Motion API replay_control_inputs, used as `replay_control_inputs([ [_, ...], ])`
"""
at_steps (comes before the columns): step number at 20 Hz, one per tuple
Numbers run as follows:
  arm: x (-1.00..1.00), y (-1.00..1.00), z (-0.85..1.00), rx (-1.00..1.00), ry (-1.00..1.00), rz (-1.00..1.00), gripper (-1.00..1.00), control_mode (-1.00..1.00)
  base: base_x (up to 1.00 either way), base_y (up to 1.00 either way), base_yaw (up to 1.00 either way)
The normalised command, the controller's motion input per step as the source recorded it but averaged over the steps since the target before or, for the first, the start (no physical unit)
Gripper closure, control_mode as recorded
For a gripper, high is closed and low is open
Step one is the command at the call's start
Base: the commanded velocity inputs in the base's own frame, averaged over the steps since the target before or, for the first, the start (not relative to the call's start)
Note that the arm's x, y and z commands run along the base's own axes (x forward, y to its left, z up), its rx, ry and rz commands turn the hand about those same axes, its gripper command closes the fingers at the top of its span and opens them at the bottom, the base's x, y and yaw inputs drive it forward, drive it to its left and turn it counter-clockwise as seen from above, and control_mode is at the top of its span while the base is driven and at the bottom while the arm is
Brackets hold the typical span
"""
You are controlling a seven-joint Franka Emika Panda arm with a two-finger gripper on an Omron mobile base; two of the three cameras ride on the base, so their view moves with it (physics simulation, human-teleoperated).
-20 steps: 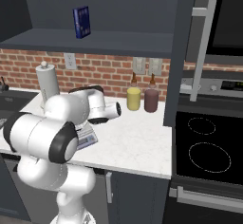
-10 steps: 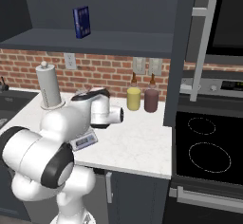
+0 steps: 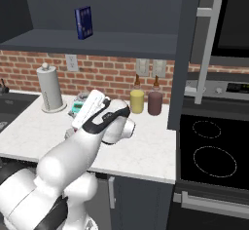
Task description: Pick the jam and place it on the digital scale for weighing, and close the cabinet.
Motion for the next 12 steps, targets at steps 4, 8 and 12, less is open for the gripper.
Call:
replay_control_inputs([
  [4, -0.28, -0.57, 0.86, 0.26, -0.21, 0.00, -1.00, -1.00, 0.00, 0.00, 0.00],
  [8, -0.29, -0.58, 0.57, 0.19, -0.24, 0.00, -1.00, -1.00, 0.00, 0.00, 0.00],
  [12, -0.15, -0.41, 0.18, 0.25, -0.27, 0.00, -1.00, -1.00, 0.00, 0.00, 0.00],
])
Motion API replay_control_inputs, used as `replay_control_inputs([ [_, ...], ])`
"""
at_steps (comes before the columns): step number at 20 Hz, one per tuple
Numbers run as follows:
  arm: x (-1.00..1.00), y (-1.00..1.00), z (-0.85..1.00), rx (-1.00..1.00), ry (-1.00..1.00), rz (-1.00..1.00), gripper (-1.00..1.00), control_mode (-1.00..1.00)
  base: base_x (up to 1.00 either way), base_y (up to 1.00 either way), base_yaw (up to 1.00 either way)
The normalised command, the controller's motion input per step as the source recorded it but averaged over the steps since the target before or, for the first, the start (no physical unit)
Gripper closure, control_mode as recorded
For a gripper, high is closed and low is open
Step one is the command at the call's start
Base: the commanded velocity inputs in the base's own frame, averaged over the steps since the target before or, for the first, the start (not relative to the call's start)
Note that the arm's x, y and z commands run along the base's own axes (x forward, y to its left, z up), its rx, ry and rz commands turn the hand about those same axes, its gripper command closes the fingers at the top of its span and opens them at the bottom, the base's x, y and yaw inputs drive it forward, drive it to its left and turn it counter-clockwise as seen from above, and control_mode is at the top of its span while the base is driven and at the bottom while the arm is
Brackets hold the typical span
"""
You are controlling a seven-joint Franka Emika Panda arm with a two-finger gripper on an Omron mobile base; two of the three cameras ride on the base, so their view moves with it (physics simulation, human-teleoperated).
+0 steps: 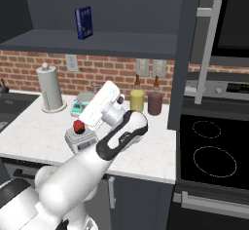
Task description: Pick the jam and place it on the digital scale for weighing, and close the cabinet.
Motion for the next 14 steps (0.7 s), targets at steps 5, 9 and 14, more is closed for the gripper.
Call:
replay_control_inputs([
  [5, -0.06, -0.51, 0.04, 0.27, -0.27, 0.00, -1.00, -1.00, 0.00, 0.00, 0.00],
  [9, -0.18, -0.54, 0.17, 0.12, -0.07, -0.02, -1.00, -1.00, 0.00, 0.00, 0.00],
  [14, -0.36, -0.60, 0.21, 0.02, 0.04, -0.03, -1.00, -1.00, 0.00, 0.00, 0.00],
])
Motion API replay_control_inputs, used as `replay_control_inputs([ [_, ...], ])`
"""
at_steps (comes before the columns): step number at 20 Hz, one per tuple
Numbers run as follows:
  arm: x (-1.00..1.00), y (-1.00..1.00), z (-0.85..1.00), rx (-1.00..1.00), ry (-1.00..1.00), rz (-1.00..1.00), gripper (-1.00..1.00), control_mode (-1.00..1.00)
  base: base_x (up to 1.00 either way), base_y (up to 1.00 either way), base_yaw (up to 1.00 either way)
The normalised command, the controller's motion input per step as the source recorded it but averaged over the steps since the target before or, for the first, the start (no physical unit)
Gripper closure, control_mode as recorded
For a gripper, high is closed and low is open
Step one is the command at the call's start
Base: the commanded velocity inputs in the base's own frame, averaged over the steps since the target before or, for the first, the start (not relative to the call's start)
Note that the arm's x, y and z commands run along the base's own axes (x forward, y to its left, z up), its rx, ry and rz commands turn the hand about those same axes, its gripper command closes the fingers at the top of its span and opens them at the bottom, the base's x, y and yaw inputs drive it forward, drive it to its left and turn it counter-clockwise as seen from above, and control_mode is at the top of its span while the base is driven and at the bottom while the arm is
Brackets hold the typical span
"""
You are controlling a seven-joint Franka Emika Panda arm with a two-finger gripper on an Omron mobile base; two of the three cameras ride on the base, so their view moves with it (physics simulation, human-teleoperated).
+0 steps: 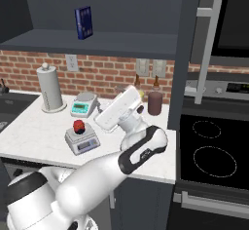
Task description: Pick the jam and place it on the digital scale for weighing, and close the cabinet.
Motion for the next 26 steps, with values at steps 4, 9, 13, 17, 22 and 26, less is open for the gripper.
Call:
replay_control_inputs([
  [4, -0.45, -0.68, 0.24, 0.00, 0.13, -0.04, -1.00, -1.00, 0.00, 0.00, 0.00],
  [9, -0.47, -0.62, 0.12, 0.00, 0.24, -0.09, -1.00, -1.00, 0.00, 0.00, 0.00],
  [13, -0.30, -0.53, 0.01, 0.00, 0.27, -0.10, -1.00, -1.00, 0.00, 0.00, 0.00],
  [17, -0.12, -0.36, -0.10, 0.00, 0.10, -0.02, -1.00, -1.00, 0.00, 0.00, 0.00],
  [22, 0.00, -0.62, -0.08, 0.06, 0.01, 0.00, -1.00, -1.00, 0.00, 0.00, 0.00],
  [26, 0.00, -0.97, -0.02, 0.10, 0.14, 0.00, -1.00, -1.00, 0.00, 0.00, 0.00],
])
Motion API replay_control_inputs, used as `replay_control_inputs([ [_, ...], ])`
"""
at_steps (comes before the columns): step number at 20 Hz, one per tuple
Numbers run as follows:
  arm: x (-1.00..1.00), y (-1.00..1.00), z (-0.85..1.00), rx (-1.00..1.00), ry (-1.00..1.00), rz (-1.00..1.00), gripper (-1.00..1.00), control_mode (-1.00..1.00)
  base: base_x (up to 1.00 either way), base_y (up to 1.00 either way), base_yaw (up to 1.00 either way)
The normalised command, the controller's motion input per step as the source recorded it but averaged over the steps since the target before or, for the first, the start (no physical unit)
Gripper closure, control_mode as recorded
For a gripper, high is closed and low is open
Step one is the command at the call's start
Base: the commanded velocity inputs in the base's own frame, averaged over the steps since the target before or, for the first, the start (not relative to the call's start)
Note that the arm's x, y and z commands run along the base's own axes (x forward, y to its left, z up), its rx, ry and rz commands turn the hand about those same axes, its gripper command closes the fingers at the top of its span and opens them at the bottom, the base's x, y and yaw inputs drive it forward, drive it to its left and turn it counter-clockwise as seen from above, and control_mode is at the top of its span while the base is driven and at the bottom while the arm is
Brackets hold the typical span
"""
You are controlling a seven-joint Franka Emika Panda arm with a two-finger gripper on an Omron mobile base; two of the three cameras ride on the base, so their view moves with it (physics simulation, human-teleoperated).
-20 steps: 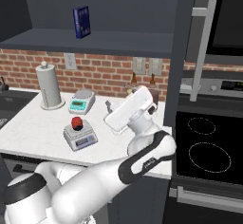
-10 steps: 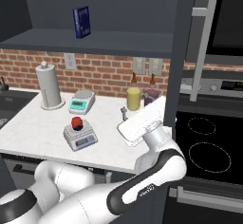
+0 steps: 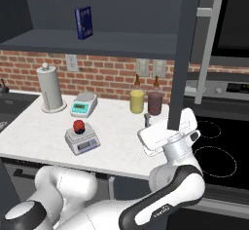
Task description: Pick the jam and place it on the digital scale for weighing, and close the cabinet.
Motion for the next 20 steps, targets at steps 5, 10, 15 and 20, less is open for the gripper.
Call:
replay_control_inputs([
  [5, 0.00, -0.98, 0.00, 0.05, 0.21, 0.00, -1.00, -1.00, 0.00, 0.00, 0.00],
  [10, 0.00, -0.72, -0.08, 0.01, 0.16, 0.00, -1.00, -1.00, 0.00, 0.00, 0.00],
  [15, -0.09, -0.32, 0.29, 0.01, 0.03, 0.00, -1.00, -1.00, 0.00, 0.00, 0.00],
  [20, -0.29, -0.03, 0.60, 0.08, 0.00, -0.02, -1.00, -1.00, 0.00, 0.00, 0.00],
])
